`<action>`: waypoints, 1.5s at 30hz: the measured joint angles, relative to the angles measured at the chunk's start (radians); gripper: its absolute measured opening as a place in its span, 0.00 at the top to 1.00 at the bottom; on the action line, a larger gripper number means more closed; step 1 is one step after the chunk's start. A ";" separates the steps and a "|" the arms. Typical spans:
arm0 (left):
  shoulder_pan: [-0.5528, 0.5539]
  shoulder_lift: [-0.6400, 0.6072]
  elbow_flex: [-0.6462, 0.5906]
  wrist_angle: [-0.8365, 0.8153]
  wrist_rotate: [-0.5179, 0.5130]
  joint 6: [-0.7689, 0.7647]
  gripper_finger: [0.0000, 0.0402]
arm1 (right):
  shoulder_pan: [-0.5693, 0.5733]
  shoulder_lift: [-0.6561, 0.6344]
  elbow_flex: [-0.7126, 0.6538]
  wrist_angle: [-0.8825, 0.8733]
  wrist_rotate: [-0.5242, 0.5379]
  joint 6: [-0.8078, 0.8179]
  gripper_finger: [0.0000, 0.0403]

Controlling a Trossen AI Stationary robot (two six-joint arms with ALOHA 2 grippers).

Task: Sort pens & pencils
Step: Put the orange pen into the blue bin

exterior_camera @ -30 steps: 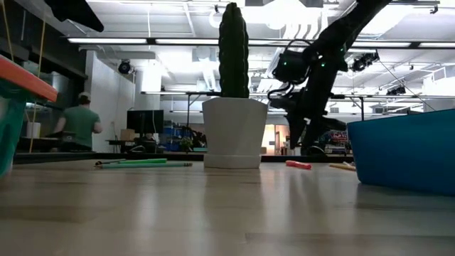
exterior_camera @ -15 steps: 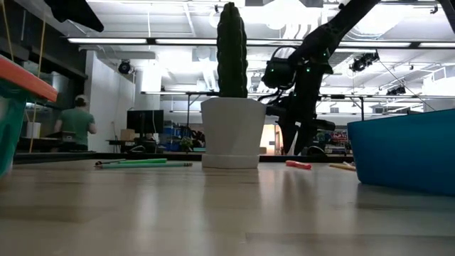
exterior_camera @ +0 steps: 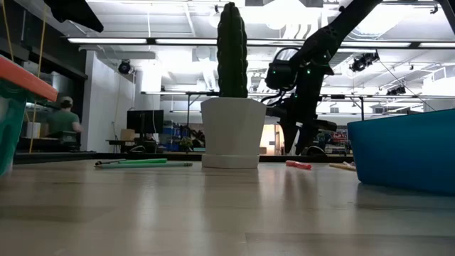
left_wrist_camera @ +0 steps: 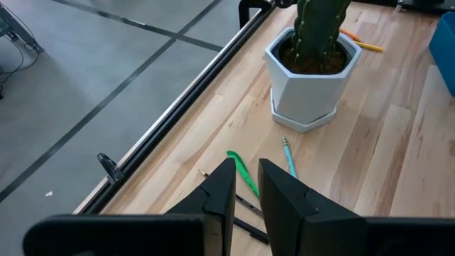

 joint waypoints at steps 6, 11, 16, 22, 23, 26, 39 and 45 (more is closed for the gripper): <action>0.000 0.000 0.000 0.000 0.000 0.000 0.87 | 0.000 0.000 0.000 0.000 0.003 0.003 0.69; 0.000 0.000 0.000 0.000 0.000 0.000 0.87 | 0.000 0.004 0.000 -0.001 0.012 0.010 0.69; 0.000 0.000 0.000 0.000 0.003 0.000 0.87 | 0.003 0.004 0.000 -0.005 0.011 0.011 0.69; 0.000 0.000 0.000 -0.004 0.027 0.000 0.87 | 0.012 0.004 0.000 -0.001 0.012 0.027 0.69; 0.000 0.000 0.000 -0.004 0.027 0.000 0.87 | 0.012 0.004 0.000 -0.001 0.006 0.030 0.69; 0.000 0.000 0.000 -0.004 0.027 0.000 0.87 | 0.020 0.004 0.000 -0.010 0.002 0.037 0.69; 0.000 0.000 0.000 -0.004 0.027 0.000 0.87 | 0.029 0.004 0.000 -0.020 0.030 0.053 0.69; 0.000 0.000 0.000 -0.004 0.027 0.000 0.87 | 0.037 0.004 0.000 -0.027 0.031 0.053 0.69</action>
